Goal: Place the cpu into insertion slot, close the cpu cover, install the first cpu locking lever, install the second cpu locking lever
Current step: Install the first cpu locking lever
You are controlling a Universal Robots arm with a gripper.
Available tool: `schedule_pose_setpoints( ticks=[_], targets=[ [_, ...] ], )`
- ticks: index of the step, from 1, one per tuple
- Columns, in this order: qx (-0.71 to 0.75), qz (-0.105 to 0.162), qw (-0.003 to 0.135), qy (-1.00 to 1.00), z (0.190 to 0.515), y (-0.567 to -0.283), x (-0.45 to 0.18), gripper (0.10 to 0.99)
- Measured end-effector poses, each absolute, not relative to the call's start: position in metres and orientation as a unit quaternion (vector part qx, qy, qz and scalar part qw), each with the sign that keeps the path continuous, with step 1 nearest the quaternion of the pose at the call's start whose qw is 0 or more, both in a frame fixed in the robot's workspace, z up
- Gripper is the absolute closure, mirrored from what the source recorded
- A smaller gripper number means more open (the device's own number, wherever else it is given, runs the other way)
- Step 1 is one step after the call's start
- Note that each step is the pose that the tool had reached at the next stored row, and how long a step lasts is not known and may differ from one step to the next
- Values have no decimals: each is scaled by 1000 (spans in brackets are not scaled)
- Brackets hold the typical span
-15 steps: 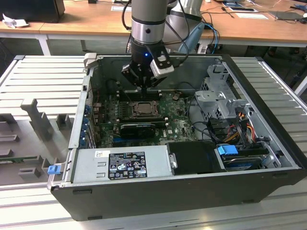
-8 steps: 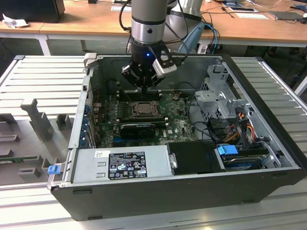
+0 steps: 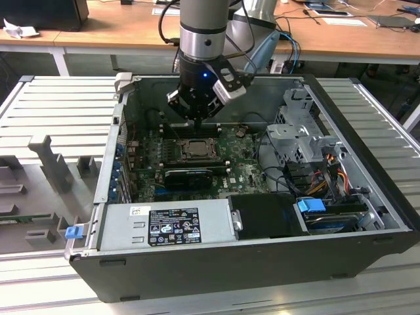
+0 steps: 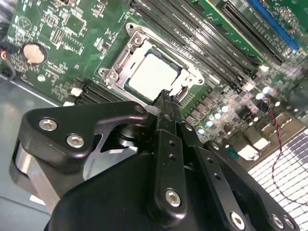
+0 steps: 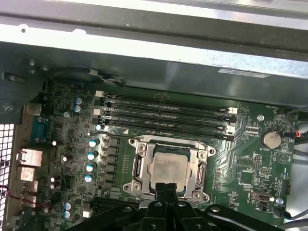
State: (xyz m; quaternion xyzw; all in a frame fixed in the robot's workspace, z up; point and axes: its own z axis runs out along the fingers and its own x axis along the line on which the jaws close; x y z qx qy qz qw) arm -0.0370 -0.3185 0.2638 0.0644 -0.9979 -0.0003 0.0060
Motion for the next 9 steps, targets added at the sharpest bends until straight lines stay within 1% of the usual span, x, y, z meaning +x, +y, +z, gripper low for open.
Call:
schedule_pose_setpoints(
  ticks=[1, 2, 3, 9],
  targets=[
    [70, -4, 6, -998, 264, -318, -37, 980],
    [73, -12, 5, -997, 264, -318, -37, 980],
    [74, -14, 5, -997, 263, -318, -37, 980],
    [74, -14, 0, -997, 261, -318, -53, 980]
  ],
)
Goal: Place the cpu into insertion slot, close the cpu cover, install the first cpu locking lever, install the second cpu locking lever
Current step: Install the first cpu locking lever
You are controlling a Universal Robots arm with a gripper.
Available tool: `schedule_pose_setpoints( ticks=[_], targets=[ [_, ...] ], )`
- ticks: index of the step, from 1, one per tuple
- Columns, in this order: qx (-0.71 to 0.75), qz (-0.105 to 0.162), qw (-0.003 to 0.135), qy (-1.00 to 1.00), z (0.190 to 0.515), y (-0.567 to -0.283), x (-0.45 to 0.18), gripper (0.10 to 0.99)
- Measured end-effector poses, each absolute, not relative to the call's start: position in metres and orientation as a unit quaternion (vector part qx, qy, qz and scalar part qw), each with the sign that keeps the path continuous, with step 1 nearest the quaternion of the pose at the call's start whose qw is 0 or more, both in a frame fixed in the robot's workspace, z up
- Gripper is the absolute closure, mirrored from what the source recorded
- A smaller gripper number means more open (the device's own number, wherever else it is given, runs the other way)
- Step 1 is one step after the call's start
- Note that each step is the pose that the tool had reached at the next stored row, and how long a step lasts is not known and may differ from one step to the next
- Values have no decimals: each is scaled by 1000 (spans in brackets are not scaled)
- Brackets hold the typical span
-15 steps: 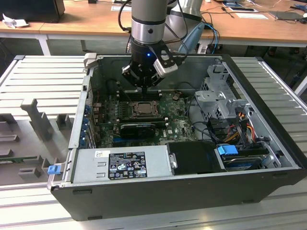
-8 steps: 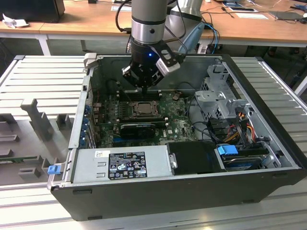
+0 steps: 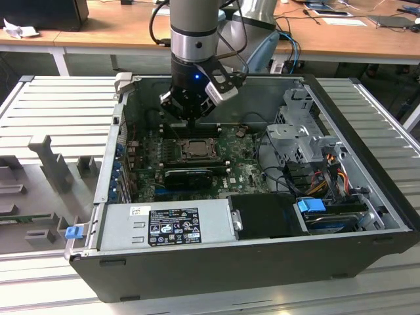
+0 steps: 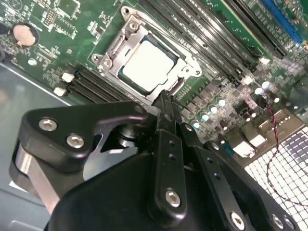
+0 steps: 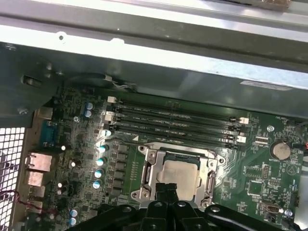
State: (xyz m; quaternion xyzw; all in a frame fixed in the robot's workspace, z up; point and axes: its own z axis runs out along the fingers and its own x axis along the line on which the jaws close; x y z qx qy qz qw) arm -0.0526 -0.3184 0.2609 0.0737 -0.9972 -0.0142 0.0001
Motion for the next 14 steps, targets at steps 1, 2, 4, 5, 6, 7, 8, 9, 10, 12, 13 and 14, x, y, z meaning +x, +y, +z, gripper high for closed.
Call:
schedule_pose_setpoints(
  ticks=[1, 2, 4, 5, 6, 7, 8, 9, 10, 12, 13, 14],
  targets=[
    [71, -14, 0, -997, 260, -318, -53, 980],
    [67, -14, 0, -998, 260, -318, -53, 980],
    [55, -14, 0, -998, 259, -318, -53, 980],
    [47, -14, 0, -999, 258, -318, -53, 980],
    [40, -14, 0, -999, 258, -318, -53, 980],
    [33, -14, 0, -999, 257, -318, -53, 980],
    [26, -14, -1, -1000, 257, -318, -53, 980],
    [13, -14, -1, -1000, 256, -318, -53, 980],
    [4, -14, -1, -1000, 255, -318, -53, 980],
    [0, -14, -1, -1000, 255, -318, -54, 980],
    [0, -14, -1, -1000, 255, -318, -54, 980],
    [0, -14, -2, -1000, 255, -318, -54, 980]
  ],
)
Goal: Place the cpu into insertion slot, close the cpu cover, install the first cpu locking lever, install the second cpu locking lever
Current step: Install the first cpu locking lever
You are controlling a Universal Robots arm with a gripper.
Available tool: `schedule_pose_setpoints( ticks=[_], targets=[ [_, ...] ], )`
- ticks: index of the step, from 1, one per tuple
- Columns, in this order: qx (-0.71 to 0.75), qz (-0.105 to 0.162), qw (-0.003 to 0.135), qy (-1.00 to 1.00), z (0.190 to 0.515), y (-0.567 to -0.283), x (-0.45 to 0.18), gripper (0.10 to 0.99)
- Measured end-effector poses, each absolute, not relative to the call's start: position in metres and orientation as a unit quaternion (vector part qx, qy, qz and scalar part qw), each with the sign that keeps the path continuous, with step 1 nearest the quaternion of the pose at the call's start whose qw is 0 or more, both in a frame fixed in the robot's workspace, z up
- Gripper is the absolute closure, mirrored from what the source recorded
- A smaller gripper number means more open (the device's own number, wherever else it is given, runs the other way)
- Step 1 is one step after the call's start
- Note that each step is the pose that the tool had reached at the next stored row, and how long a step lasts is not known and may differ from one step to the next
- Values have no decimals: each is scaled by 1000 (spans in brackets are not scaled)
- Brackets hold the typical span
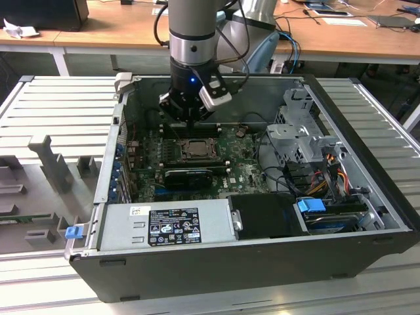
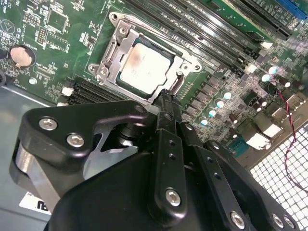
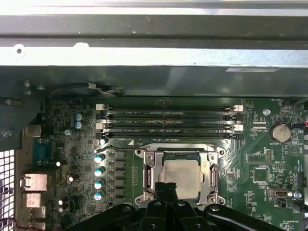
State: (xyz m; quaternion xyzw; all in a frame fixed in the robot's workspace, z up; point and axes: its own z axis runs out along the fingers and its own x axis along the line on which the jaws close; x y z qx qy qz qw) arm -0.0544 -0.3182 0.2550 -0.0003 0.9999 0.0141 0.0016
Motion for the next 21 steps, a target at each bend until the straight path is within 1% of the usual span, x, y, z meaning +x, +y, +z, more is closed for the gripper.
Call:
schedule_pose_setpoints(
  ticks=[13, 21],
  targets=[
    [0, 14, 4, 1000, 254, -318, -92, 980],
    [0, 14, 4, 1000, 254, -309, -105, 980]
  ],
)
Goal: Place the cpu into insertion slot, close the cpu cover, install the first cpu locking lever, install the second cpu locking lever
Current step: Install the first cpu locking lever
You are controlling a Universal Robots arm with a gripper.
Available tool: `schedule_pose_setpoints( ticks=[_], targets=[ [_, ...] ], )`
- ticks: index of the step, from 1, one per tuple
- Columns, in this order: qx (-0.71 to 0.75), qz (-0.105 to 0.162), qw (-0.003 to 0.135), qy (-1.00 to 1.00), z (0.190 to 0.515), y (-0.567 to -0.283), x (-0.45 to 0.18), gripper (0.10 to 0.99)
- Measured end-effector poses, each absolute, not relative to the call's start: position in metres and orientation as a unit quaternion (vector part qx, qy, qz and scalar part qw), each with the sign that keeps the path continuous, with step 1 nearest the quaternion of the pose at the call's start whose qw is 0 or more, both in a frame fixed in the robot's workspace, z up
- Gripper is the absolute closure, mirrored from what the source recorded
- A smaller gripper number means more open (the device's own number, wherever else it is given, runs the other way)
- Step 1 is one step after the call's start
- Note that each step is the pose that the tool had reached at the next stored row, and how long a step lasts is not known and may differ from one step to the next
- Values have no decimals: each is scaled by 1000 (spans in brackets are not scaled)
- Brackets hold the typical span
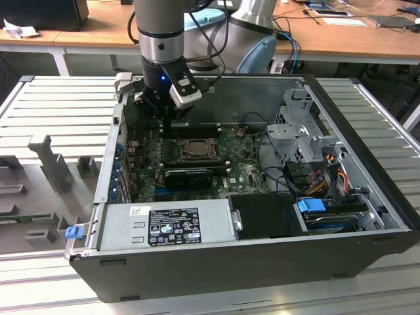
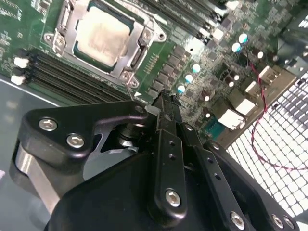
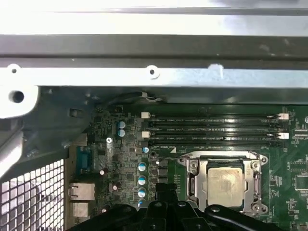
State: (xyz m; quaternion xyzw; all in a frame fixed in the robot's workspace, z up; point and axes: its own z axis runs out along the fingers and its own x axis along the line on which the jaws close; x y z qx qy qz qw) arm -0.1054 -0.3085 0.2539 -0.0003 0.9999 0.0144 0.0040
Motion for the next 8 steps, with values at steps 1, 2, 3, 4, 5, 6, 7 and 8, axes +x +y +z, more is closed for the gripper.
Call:
schedule_pose_setpoints(
  ticks=[1, 2, 3, 4, 5, 6, 7, 8],
  targets=[
    [0, 14, 4, 1000, 254, -308, -106, 980],
    [0, 14, 4, 1000, 254, -306, -108, 980],
    [0, 14, 4, 1000, 254, -305, -109, 980],
    [0, 14, 4, 1000, 254, -304, -110, 980],
    [0, 14, 4, 1000, 254, -303, -111, 980],
    [0, 14, 4, 1000, 253, -302, -113, 980],
    [-1, 14, 4, 1000, 253, -300, -114, 980],
    [-1, 14, 4, 1000, 253, -299, -115, 980]
  ],
)
